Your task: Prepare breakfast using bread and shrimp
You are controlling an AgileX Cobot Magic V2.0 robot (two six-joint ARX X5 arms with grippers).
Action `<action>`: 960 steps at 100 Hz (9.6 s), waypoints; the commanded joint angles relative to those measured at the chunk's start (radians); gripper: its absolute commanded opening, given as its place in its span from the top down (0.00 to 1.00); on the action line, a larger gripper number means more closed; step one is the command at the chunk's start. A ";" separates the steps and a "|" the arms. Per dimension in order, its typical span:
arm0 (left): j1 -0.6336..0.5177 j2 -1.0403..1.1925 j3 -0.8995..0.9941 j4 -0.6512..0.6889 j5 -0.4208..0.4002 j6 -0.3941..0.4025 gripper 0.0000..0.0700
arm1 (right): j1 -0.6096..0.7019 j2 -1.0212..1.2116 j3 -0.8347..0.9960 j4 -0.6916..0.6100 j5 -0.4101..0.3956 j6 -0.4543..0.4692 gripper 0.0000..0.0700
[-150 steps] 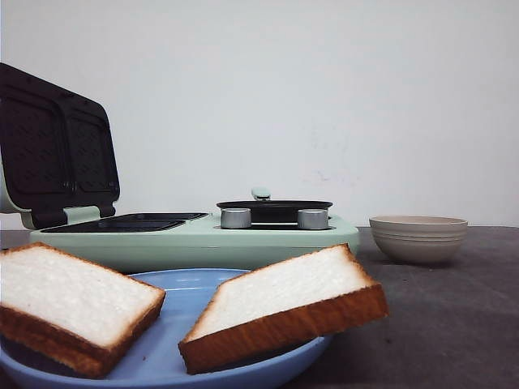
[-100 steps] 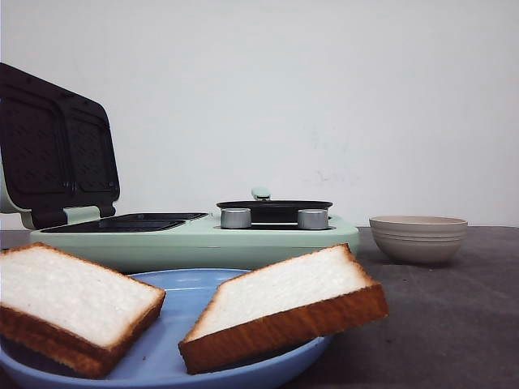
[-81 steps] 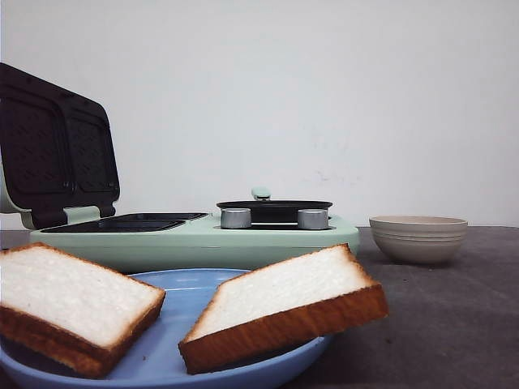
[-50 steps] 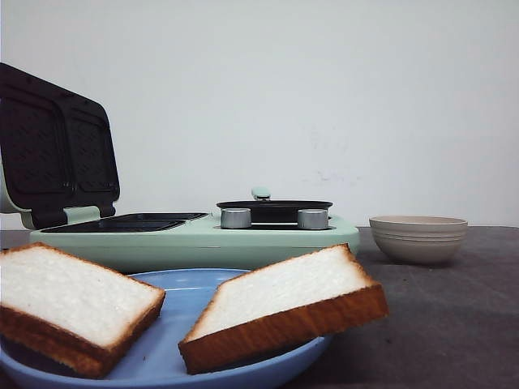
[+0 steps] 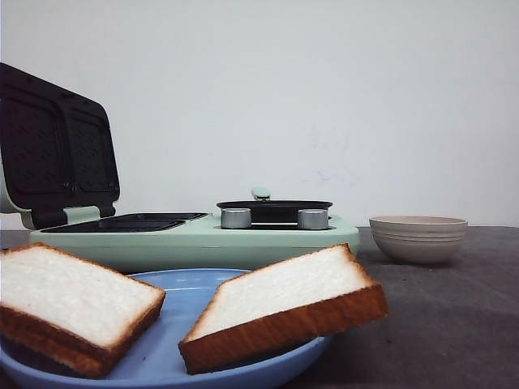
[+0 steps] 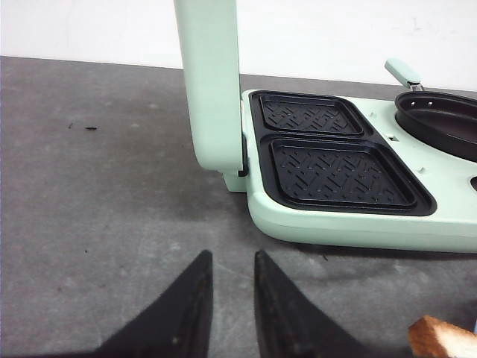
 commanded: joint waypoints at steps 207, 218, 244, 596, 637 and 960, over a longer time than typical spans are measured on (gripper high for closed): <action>-0.001 0.239 0.412 -0.275 0.136 -0.376 0.98 | 0.000 0.246 0.346 -0.210 0.018 0.380 1.00; -0.001 0.337 0.491 -0.321 0.216 -0.376 0.98 | 0.000 0.355 0.416 -0.276 -0.021 0.379 1.00; -0.001 0.485 0.548 -0.452 0.314 -0.375 0.98 | 0.000 0.508 0.459 -0.337 -0.117 0.380 1.00; -0.060 1.134 0.548 -0.302 0.813 -0.102 1.00 | 0.000 0.550 0.459 -0.289 -0.262 0.379 1.00; -0.060 1.039 0.548 -0.250 0.801 -0.126 1.00 | 0.000 0.550 0.459 -0.289 -0.262 0.379 1.00; -0.224 1.873 1.301 0.287 -0.159 0.570 1.00 | 0.000 0.550 0.459 -0.298 -0.261 0.303 1.00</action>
